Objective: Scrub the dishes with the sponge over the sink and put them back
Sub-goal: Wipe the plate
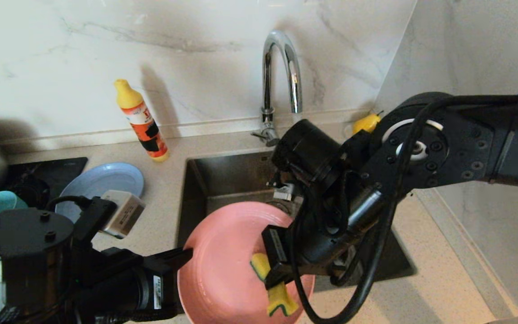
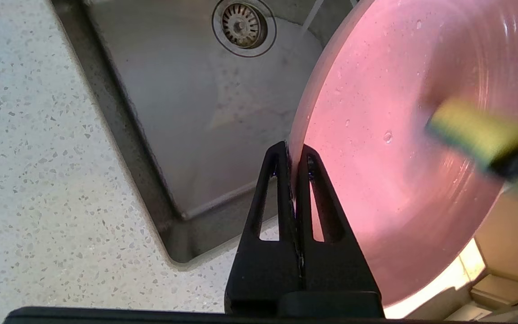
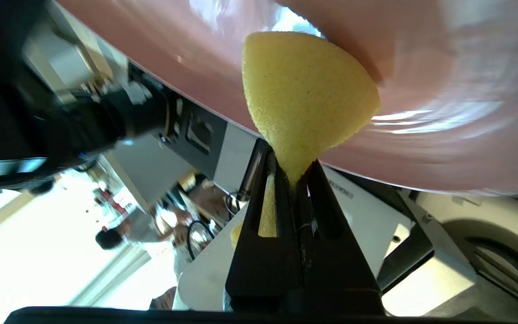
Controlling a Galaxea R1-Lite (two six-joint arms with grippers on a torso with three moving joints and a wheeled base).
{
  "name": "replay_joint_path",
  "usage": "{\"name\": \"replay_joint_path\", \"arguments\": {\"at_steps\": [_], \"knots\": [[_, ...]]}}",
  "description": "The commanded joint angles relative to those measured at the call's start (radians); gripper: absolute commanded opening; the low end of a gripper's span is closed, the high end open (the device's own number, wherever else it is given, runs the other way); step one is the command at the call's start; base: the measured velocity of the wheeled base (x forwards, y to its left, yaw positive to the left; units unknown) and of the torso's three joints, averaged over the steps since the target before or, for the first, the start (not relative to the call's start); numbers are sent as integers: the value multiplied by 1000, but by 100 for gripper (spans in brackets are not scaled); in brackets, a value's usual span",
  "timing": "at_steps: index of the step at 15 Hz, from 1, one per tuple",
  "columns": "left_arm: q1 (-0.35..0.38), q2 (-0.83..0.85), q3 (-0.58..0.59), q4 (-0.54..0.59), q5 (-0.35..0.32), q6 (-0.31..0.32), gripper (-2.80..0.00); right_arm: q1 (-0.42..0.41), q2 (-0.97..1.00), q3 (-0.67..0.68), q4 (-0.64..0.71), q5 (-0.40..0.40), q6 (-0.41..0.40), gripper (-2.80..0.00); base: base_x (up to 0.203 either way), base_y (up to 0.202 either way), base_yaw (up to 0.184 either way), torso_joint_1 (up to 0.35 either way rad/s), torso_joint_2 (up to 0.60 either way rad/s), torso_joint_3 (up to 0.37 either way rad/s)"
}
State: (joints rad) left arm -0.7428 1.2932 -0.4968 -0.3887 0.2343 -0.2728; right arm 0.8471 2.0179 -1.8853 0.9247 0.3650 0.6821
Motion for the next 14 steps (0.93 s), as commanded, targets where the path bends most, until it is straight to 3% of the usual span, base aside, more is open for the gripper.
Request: {"name": "replay_joint_path", "arguments": {"at_steps": [1, 8, 14], "knots": [[0, 9, -2, -2, 2, -2, -280, 38, 47, -18, 1, 2, 5, -280, 0, 0, 0, 0, 0, 0], [0, 23, 1, -2, 0, 0, -280, 98, 64, -38, -76, -3, 5, -280, 0, 0, 0, 0, 0, 0], [-1, 17, 15, -2, -1, 3, -280, 73, 28, -44, -87, -6, 0, -280, 0, 0, 0, 0, 0, 0]]}}
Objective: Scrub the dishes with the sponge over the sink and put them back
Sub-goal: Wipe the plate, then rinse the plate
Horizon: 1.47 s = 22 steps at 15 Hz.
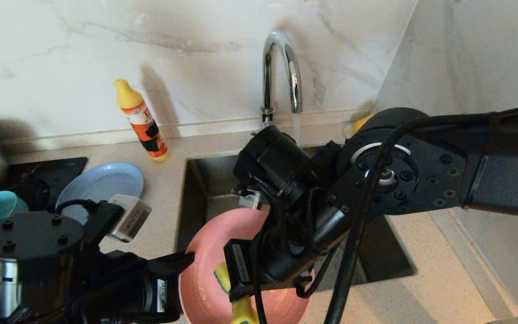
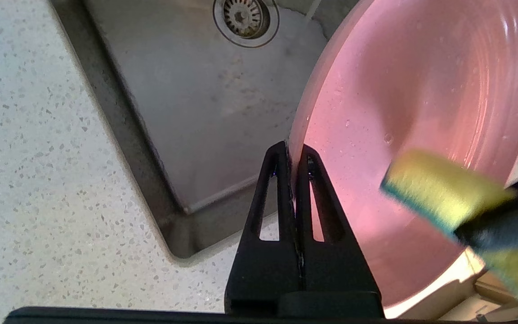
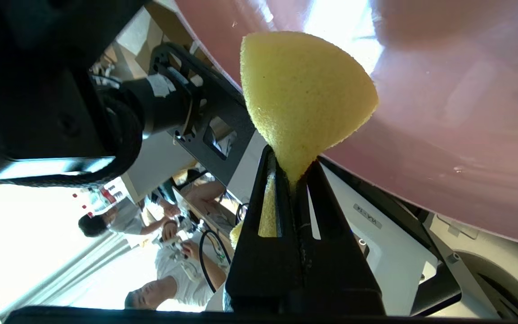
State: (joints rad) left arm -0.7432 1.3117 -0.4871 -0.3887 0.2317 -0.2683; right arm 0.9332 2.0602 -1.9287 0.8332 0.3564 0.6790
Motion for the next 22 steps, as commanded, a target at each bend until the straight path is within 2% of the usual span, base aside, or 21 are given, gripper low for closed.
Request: {"name": "replay_joint_path", "arguments": {"at_steps": [1, 9, 13, 16, 18, 22], "knots": [[-1, -3, 5, -2, 1, -2, -280, -28, -21, -1, 4, 3, 3, -280, 0, 0, 0, 0, 0, 0], [0, -11, 2, -2, 3, -7, -280, -110, -157, 8, 60, 7, 10, -280, 0, 0, 0, 0, 0, 0], [9, 42, -45, -1, 3, -73, -280, -109, -327, 8, 123, 8, 10, -280, 0, 0, 0, 0, 0, 0], [51, 159, -152, 32, 5, -140, -280, -125, -481, 12, 177, 2, 7, -280, 0, 0, 0, 0, 0, 0], [68, 255, -249, 78, 5, -164, -280, -198, -564, 23, 219, 0, -1, -280, 0, 0, 0, 0, 0, 0], [80, 452, -567, 227, 6, -243, -280, -345, -678, 148, 232, 8, -33, -280, 0, 0, 0, 0, 0, 0]]}}
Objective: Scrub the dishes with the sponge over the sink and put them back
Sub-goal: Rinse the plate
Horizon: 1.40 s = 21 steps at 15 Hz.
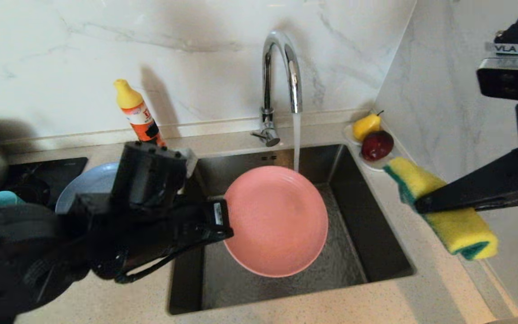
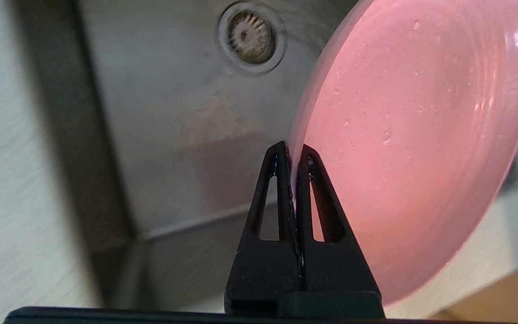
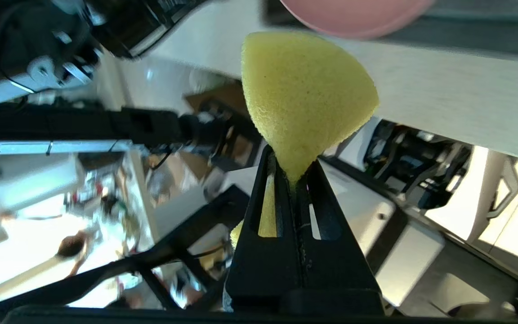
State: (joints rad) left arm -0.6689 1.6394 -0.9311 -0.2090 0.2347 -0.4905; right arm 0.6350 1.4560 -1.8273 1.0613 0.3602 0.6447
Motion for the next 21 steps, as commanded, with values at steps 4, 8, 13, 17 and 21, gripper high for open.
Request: {"name": "replay_joint_path", "arguments": {"at_steps": [4, 8, 13, 17, 21], "knots": [[13, 326, -385, 164, 2, -70, -280, -107, -139, 152, -10, 5, -14, -280, 0, 0, 0, 0, 0, 0], [14, 446, -535, 193, 2, -84, -280, -127, -154, 157, -9, 6, -22, -280, 0, 0, 0, 0, 0, 0], [14, 493, -593, 211, 1, -89, -280, -145, -170, 195, -13, 5, -25, -280, 0, 0, 0, 0, 0, 0], [39, 427, -523, 219, 50, -78, -280, -150, -178, 253, -17, 7, -36, -280, 0, 0, 0, 0, 0, 0], [126, 276, -395, 227, 218, 55, -280, -150, -200, 361, -105, 6, -34, -280, 0, 0, 0, 0, 0, 0]]}}
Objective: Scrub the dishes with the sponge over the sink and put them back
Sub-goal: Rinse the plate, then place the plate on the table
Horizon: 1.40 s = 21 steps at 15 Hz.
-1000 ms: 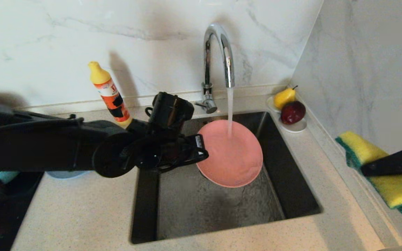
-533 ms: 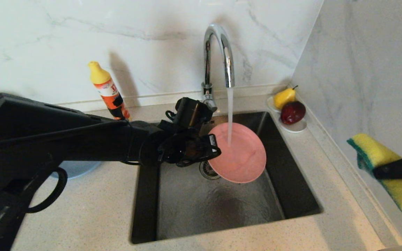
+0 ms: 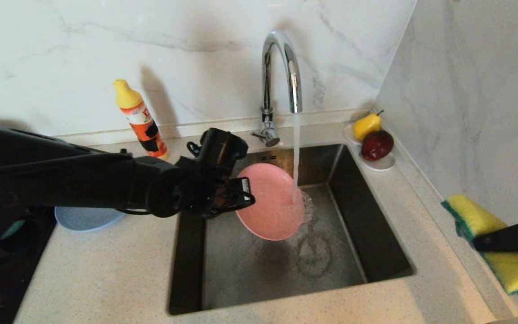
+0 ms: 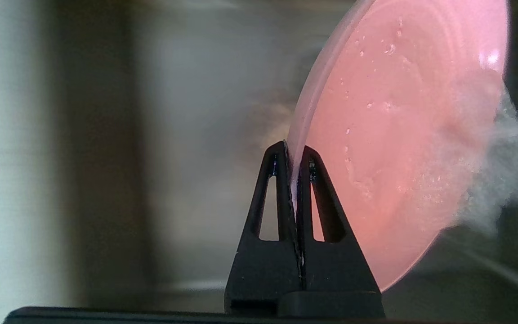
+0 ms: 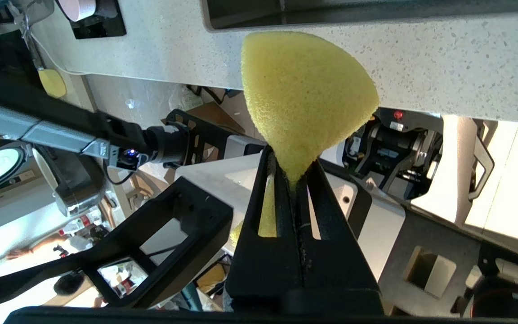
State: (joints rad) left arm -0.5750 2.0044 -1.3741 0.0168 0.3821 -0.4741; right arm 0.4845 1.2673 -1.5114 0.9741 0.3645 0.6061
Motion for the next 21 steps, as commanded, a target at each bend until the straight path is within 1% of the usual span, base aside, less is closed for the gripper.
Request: {"name": "replay_joint_path", "arguments": {"at_steps": [1, 4, 7, 8, 12, 14, 15, 16, 17, 18, 19, 20, 21], "knots": [[57, -120, 81, 2, 133, 84, -280, 1, -18, 78, -47, 2, 5, -280, 0, 0, 0, 0, 0, 0], [107, -197, 159, -5, 259, 212, -280, 0, -10, 138, -95, 1, 6, -280, 0, 0, 0, 0, 0, 0], [139, -220, 162, -12, 372, 272, -280, 0, 0, 152, -110, 1, 8, -280, 0, 0, 0, 0, 0, 0], [146, -233, 164, -14, 399, 283, -280, -1, 1, 154, -110, 1, 9, -280, 0, 0, 0, 0, 0, 0], [147, -326, 183, -8, 395, 273, -280, -1, 0, 154, -109, -1, 15, -280, 0, 0, 0, 0, 0, 0], [151, -408, 204, 14, 364, 259, -280, 0, -12, 154, -106, 2, 14, -280, 0, 0, 0, 0, 0, 0], [154, -455, 222, 47, 348, 246, -280, 0, -14, 154, -106, 2, 13, -280, 0, 0, 0, 0, 0, 0], [159, -508, 240, 111, 327, 220, -280, -1, -12, 155, -104, 2, 17, -280, 0, 0, 0, 0, 0, 0], [171, -564, 254, 201, 295, 186, -280, -1, -14, 162, -105, 1, 17, -280, 0, 0, 0, 0, 0, 0], [194, -616, 265, 298, 237, 148, -280, -5, -18, 176, -107, -1, 16, -280, 0, 0, 0, 0, 0, 0], [227, -673, 278, 406, 140, 116, -280, -20, -17, 189, -109, -1, 14, -280, 0, 0, 0, 0, 0, 0], [271, -729, 290, 504, 28, 96, -280, -36, -15, 201, -109, 0, 10, -280, 0, 0, 0, 0, 0, 0], [332, -772, 310, 572, -51, 86, -280, -47, -14, 207, -109, 1, 8, -280, 0, 0, 0, 0, 0, 0]]}}
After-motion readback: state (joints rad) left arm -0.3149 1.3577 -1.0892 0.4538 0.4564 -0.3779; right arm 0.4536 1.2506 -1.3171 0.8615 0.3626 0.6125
